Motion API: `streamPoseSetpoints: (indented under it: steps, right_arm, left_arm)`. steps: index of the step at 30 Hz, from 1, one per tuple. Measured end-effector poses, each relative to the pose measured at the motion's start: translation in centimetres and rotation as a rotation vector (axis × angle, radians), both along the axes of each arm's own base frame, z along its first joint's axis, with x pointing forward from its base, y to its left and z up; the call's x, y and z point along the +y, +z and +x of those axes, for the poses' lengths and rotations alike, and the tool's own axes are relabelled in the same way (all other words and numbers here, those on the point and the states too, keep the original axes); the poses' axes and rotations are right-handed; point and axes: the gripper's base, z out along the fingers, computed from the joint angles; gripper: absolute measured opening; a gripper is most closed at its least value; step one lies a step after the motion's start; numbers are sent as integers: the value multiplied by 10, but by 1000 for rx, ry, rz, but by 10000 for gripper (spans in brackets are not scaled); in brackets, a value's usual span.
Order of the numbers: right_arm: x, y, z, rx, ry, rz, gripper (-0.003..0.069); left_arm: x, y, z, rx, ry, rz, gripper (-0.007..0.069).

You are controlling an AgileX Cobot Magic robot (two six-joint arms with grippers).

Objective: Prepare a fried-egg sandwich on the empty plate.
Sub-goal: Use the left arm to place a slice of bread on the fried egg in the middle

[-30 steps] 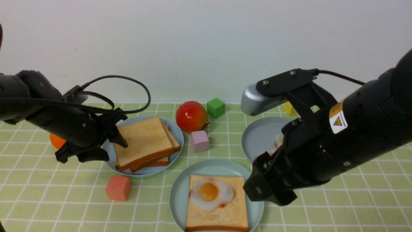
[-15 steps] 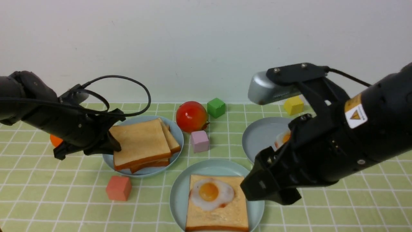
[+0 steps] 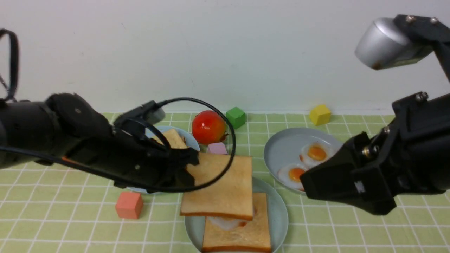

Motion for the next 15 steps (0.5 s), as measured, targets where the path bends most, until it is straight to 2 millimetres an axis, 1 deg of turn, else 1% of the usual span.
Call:
streamPoseSetpoints:
  steps: [2, 5, 8, 10, 12, 13, 15]
  right_arm:
    - [0, 0, 0, -1, 0, -5, 531]
    - [-1, 0, 0, -4, -1, -11, 526]
    - [-1, -1, 1, -9, -3, -17, 498]
    - [-1, -1, 1, -12, -4, -19, 437]
    - [-1, -1, 1, -13, -4, -19, 350]
    - [-1, -1, 1, -13, -4, -19, 272]
    - [-1, -1, 1, -13, -4, -19, 197]
  left_arm:
    - [-6, -8, 2, 17, 5, -18, 32]
    - [-12, -26, 6, 62, 16, -40, 32]
    - [-15, -43, 9, 105, 20, -42, 32]
    - [-15, -50, 10, 123, 23, -40, 32]
    - [-15, -51, 10, 124, 21, -39, 39]
    - [-15, -50, 10, 122, 19, -38, 50]
    - [-16, -51, 10, 124, 15, -38, 66]
